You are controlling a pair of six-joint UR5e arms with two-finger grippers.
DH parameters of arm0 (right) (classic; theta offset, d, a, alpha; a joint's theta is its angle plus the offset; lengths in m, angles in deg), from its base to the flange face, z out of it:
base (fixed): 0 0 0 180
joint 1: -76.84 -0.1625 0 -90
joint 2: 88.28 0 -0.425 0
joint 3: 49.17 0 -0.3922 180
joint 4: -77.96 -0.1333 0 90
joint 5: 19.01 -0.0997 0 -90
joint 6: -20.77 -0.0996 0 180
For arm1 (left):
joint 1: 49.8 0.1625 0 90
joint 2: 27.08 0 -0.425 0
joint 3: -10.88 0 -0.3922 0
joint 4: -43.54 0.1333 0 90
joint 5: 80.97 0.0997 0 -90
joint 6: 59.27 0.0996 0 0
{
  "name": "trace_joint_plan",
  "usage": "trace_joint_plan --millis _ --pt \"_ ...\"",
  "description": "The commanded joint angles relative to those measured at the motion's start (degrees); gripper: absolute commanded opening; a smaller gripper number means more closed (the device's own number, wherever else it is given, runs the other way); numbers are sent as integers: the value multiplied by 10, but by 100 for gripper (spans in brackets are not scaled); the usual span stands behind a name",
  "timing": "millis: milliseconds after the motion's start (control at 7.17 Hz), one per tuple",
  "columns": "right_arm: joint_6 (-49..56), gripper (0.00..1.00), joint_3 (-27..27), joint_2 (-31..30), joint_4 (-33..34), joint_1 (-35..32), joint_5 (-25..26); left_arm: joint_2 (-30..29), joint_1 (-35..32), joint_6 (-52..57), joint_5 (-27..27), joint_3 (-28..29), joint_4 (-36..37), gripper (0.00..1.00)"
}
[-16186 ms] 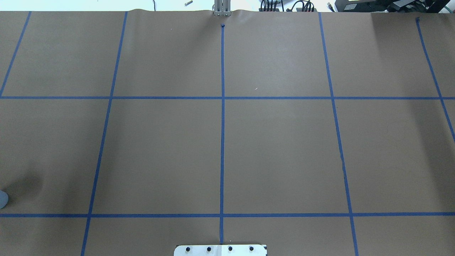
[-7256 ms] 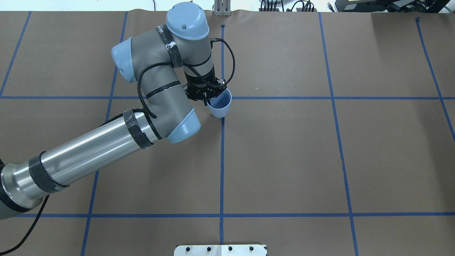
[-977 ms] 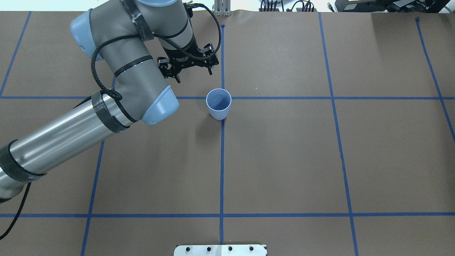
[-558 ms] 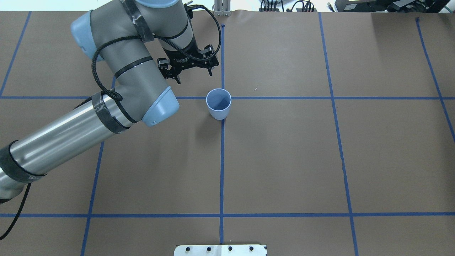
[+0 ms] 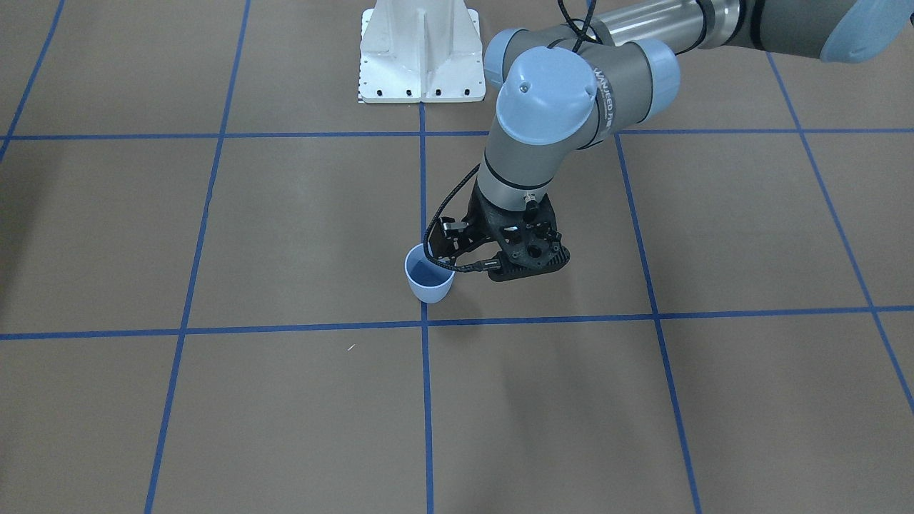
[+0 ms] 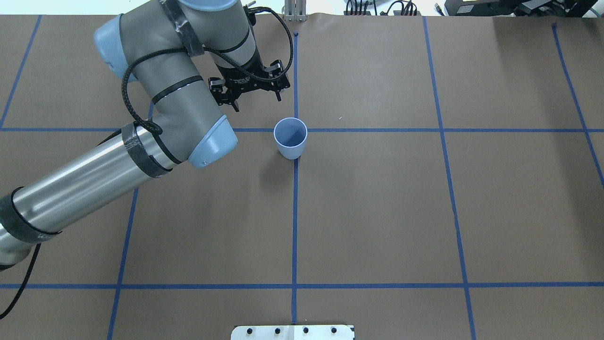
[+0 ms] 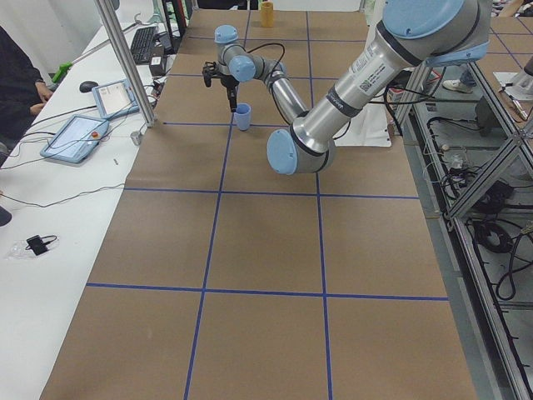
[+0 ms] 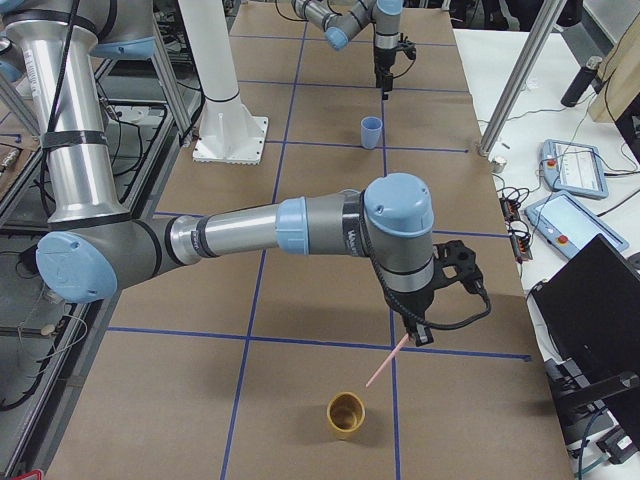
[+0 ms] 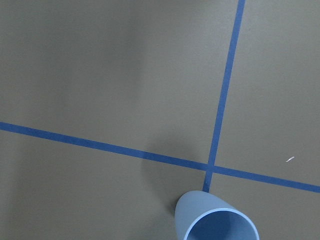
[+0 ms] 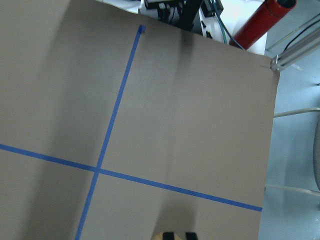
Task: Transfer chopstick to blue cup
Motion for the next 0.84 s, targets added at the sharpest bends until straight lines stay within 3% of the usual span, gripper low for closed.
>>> trace_joint_plan --millis 0,279,419,698 --pt "-69 0 4 119 126 26 -9 26 -20 52 1 -42 4 98" --pt "-214 0 22 156 124 111 -40 78 -88 179 -3 -73 5 98" --pt "-323 0 42 184 122 164 -59 125 -141 316 -8 -87 3 98" --pt "-523 0 86 235 120 263 -58 204 -234 471 -38 -85 -2 98"
